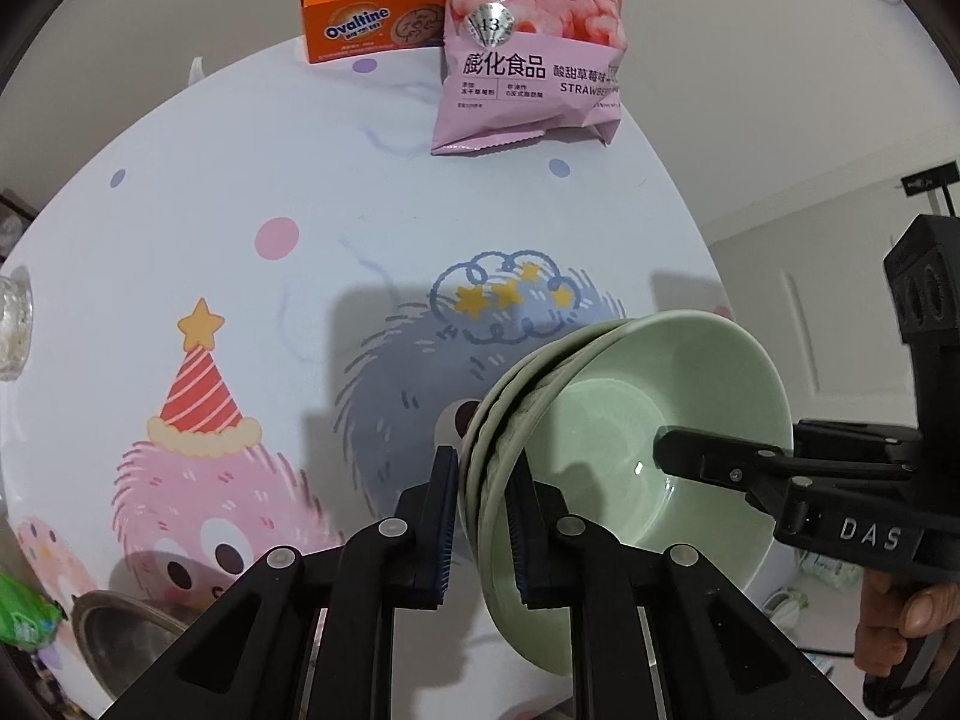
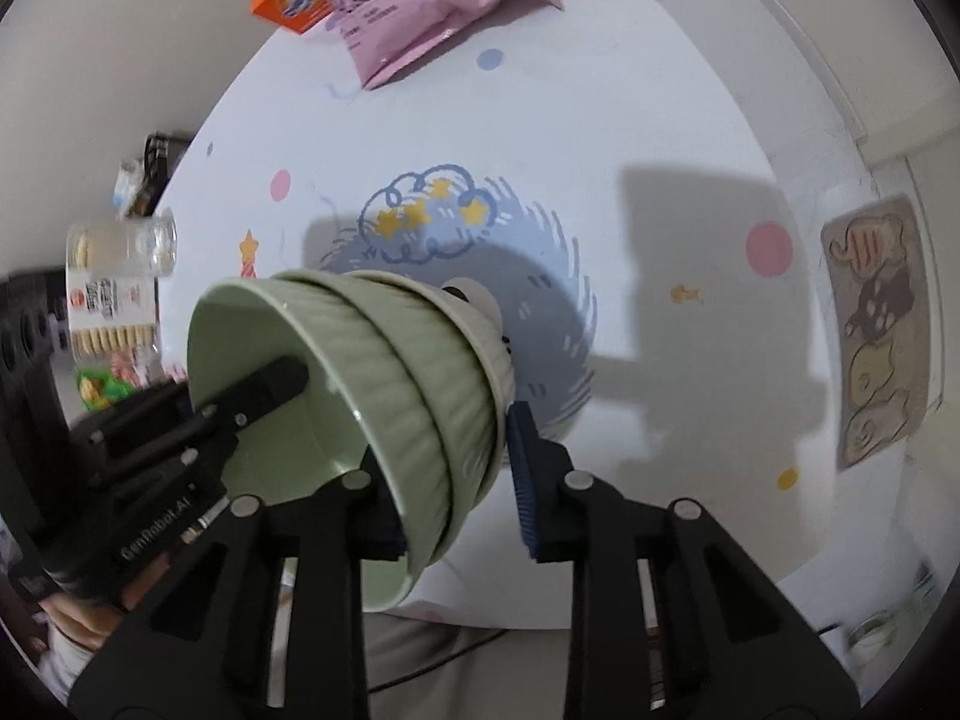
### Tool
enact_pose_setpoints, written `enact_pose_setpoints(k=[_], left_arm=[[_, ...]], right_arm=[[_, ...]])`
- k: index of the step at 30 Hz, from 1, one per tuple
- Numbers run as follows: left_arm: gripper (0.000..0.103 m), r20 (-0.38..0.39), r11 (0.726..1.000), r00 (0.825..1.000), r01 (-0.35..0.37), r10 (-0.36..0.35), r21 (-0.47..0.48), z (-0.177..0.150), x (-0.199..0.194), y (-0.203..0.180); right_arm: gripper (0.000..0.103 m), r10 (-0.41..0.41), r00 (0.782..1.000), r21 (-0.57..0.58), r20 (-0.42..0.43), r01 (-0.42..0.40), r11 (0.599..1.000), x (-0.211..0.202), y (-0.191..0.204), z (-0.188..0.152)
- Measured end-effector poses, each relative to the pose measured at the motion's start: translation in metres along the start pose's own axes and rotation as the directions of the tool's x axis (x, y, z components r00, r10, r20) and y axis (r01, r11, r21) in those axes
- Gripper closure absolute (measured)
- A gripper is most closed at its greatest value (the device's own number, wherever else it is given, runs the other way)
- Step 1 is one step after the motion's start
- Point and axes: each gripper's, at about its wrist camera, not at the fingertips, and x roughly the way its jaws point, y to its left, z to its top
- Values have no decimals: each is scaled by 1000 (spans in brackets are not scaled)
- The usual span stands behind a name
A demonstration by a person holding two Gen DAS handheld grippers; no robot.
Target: Organize plates and bowls
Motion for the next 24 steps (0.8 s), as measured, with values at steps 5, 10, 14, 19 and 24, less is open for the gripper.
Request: enact_pose_setpoints(k=[5,10,14,19,24], left_arm=[[91,10,999,1000,-26,26,22,2,-4,-9],[91,9,999,1000,-29,29,37,3,-1,-9],[64,9,998,999,-43,43,45,4,0,-2],[31,-4,1000,1000,-2,2,-6,3,8,27],[34,13,999,1000,-16,16,44,-1,10,22]], right_arm=[[86,-76,997,-52,-2,76,996,3,9,0],[87,-91,996,-72,-15,90,993,3,10,0],[86,-94,995,-42,-44,92,995,5,10,3],[69,-154,986,-64,-59,150,987,4,19,5],[58,-68,995,-14,-72,67,998,11,11,8]])
